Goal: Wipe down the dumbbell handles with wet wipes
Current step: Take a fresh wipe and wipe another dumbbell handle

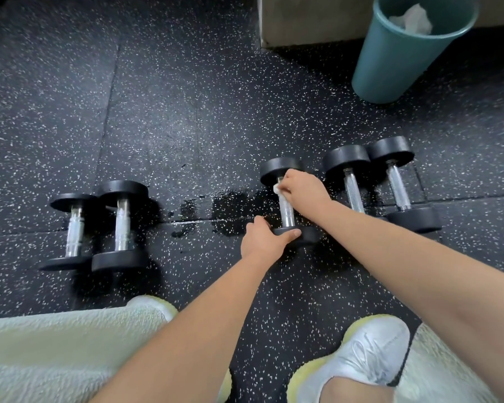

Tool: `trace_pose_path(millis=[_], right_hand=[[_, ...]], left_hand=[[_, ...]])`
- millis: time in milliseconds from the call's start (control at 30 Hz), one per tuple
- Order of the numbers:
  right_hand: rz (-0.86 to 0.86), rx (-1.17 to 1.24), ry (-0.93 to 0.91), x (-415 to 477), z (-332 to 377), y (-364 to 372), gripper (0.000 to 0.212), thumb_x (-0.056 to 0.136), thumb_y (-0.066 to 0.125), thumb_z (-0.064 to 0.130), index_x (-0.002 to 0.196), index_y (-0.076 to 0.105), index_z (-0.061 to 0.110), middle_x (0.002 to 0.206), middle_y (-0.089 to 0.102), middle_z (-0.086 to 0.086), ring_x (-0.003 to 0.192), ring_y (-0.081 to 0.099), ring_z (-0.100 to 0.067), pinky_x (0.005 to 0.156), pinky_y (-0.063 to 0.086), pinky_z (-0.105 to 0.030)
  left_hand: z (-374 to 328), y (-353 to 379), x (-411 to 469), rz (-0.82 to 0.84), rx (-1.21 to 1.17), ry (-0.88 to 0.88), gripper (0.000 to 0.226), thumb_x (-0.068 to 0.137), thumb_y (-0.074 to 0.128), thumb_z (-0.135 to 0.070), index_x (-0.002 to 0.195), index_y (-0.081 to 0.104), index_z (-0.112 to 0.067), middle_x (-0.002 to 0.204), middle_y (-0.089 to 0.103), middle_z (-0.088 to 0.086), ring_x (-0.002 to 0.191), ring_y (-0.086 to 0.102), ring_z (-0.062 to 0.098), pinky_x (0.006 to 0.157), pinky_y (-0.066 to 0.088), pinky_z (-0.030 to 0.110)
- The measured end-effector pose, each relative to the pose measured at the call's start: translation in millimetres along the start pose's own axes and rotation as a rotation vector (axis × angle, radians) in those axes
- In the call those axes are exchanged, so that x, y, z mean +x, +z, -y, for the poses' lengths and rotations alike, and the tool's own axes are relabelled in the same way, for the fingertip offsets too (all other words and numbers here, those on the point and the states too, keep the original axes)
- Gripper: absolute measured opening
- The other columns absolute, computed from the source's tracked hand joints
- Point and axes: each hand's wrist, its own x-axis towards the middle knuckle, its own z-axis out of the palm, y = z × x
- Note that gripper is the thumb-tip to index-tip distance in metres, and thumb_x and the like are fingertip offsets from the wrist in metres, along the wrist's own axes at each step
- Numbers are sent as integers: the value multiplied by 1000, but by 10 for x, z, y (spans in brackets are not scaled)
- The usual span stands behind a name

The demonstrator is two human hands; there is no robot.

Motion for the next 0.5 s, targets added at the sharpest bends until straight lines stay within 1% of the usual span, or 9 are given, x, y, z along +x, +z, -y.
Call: trace_pose_path(millis=[67,100,200,300,400,500], right_hand=[[7,31,62,26,46,-28,26,101,53,31,103,77,22,105,61,-3,86,64,-29,72,52,-39],[32,43,58,1,61,-34,24,100,55,30,100,77,22,104,62,-4,85,64,-29,72,53,-39],[174,95,-42,-209,96,-78,16,93,64,25,93,80,23,97,68,3,84,67,-22,72,53,-34],[277,109,-160,-312,48,-70,13,92,69,25,98,80,24,100,66,8,88,64,-17,74,49,-30],[215,99,-160,-158,10,-89,17,94,67,29,103,79,24,105,66,7,91,64,-18,77,52,-34],[114,134,-39,-71,39,-88,18,94,66,29,105,79,24,107,66,3,91,64,-23,80,53,-39]], left_hand=[[0,14,-6,-5,-23,-20,80,72,76,-76,117,48,-16,117,56,1,101,62,23,82,53,41],[14,15,-1,-3,-33,-29,81,71,77,-76,118,48,-16,117,56,1,102,62,23,82,53,41],[42,-21,29,16,-53,-40,82,70,78,-75,117,48,-16,116,59,0,102,61,22,77,49,37],[48,-34,26,38,-87,-49,81,71,80,-74,119,49,-16,117,58,-1,101,60,20,76,46,35],[53,1,-11,8,-118,-52,81,71,80,-73,120,49,-15,119,57,0,104,60,21,81,49,37],[57,0,-23,-12,-119,-48,77,73,79,-71,116,50,-15,116,57,0,102,61,22,80,49,38]])
